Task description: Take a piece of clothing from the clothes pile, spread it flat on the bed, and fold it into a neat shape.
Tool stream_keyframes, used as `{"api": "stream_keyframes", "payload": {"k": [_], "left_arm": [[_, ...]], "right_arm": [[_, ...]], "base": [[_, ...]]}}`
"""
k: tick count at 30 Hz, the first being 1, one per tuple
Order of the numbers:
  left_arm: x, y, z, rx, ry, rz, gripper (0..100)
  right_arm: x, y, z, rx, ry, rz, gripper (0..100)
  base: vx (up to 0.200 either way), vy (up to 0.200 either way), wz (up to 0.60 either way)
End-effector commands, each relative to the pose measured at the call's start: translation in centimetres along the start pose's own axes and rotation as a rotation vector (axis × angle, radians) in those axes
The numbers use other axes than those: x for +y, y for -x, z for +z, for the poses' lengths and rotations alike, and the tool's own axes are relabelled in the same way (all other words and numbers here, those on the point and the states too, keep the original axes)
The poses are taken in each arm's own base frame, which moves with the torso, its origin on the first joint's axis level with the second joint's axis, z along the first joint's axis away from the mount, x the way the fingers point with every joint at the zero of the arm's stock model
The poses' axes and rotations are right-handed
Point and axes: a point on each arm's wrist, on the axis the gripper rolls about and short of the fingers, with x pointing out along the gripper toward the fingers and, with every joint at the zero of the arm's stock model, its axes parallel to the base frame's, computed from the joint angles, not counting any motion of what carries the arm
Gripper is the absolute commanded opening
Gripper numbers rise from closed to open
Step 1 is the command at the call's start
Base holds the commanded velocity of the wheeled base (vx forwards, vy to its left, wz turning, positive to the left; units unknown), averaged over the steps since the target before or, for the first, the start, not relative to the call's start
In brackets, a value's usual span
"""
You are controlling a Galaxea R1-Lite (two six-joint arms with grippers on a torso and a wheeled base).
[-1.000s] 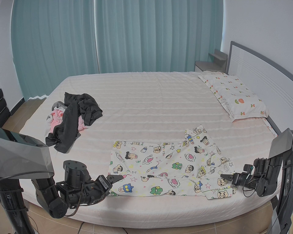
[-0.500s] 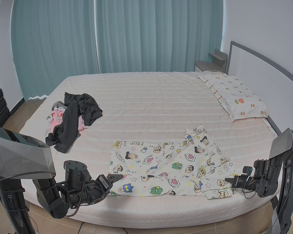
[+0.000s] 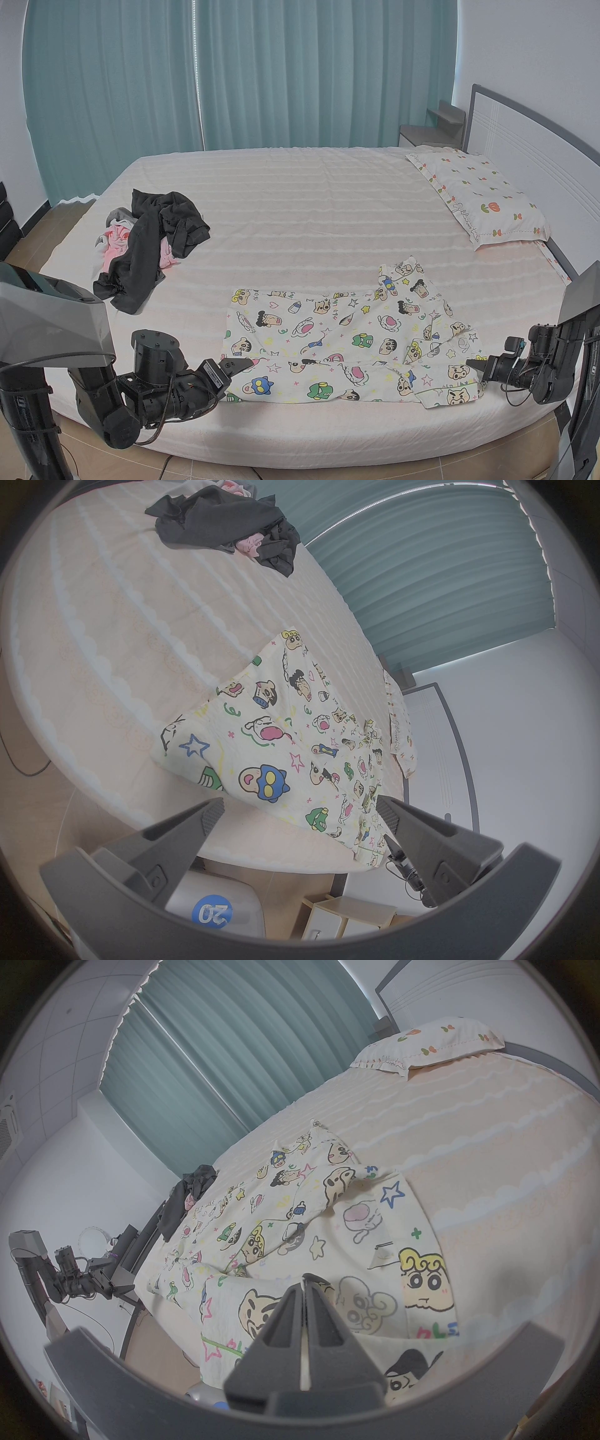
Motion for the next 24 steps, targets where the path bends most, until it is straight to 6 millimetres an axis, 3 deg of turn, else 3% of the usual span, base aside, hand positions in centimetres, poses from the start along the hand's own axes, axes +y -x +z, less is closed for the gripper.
{"api": "stream_keyframes", "payload": {"k": [1,8,9,24], "left_arm": [[0.0,0.0,0.0,0.000,0.001,0.001,100],[0.0,0.0,0.0,0.000,0.001,0.001,100],[0.1,0.0,0.0,0.001,0.001,0.002,100],[0.1,-0.1,0.0,0.002,0.001,0.005,100]], "right_arm": [[0.0,0.0,0.2,-0.014,0.009,0.002,0],[0.0,0.0,-0.1,-0.005,0.003,-0.001,0],[0.0,0.1,-0.2,-0.002,0.001,0.000,100],[-0.2,0.1,-0.9,0.061,-0.039,0.018,100]], "base": [[0.000,0.000,0.00],[0.000,0.000,0.00],[0.000,0.000,0.00],[0.000,0.000,0.00]]}}
